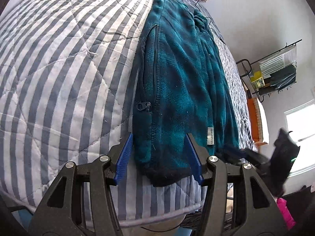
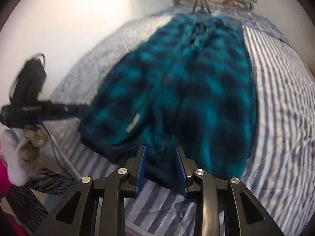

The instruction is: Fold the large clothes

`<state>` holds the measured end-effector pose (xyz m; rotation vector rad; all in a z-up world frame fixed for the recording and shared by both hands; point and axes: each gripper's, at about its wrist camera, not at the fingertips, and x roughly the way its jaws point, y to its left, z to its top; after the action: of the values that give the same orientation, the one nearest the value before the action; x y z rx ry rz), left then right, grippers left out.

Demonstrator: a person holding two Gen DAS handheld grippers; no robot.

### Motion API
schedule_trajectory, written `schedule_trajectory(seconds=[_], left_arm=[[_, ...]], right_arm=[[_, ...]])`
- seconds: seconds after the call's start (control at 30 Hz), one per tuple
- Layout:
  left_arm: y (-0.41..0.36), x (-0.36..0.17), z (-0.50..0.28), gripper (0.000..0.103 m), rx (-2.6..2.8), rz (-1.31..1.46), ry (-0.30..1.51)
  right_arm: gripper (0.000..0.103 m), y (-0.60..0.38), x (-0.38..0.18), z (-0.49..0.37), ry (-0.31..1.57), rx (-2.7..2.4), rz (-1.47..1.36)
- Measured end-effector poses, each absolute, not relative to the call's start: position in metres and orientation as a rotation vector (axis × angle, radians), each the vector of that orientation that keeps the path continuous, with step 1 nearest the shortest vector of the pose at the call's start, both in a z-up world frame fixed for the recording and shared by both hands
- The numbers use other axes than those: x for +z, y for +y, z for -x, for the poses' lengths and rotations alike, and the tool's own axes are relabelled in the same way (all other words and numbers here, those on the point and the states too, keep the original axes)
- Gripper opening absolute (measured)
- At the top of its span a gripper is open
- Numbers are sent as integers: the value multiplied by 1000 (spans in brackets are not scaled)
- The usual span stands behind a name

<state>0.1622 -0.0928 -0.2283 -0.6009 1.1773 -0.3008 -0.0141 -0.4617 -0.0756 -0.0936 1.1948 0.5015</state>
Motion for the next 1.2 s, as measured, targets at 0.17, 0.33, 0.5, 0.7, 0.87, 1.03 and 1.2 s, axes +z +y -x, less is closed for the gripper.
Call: schedule_trajectory(seconds=[0.17, 0.33, 0.5, 0.7, 0.87, 1.03, 1.2], left_arm=[[-112, -241, -159, 52, -332, 559, 1215], [-114, -235, -160, 42, -366, 537, 1211], [-109, -231, -156, 40, -382, 547, 1211], [-111, -234, -156, 40, -387, 536, 1218], [-118, -236, -160, 33, -388, 500, 1236], [-118, -235, -166, 25, -402, 511, 1241], [-118, -233, -165, 26, -398, 488, 1232]], right_arm=[[31, -462, -77, 13, 1193, 494, 95], [64, -500, -41, 17, 1122, 500, -37], [73, -563, -48, 9, 1142, 376, -128], [72, -601, -97, 6, 1258, 409, -344], [57, -610, -103, 1, 1260, 513, -536], [56, -605, -111, -5, 1268, 556, -587], [53, -607, -105, -7, 1275, 578, -586]])
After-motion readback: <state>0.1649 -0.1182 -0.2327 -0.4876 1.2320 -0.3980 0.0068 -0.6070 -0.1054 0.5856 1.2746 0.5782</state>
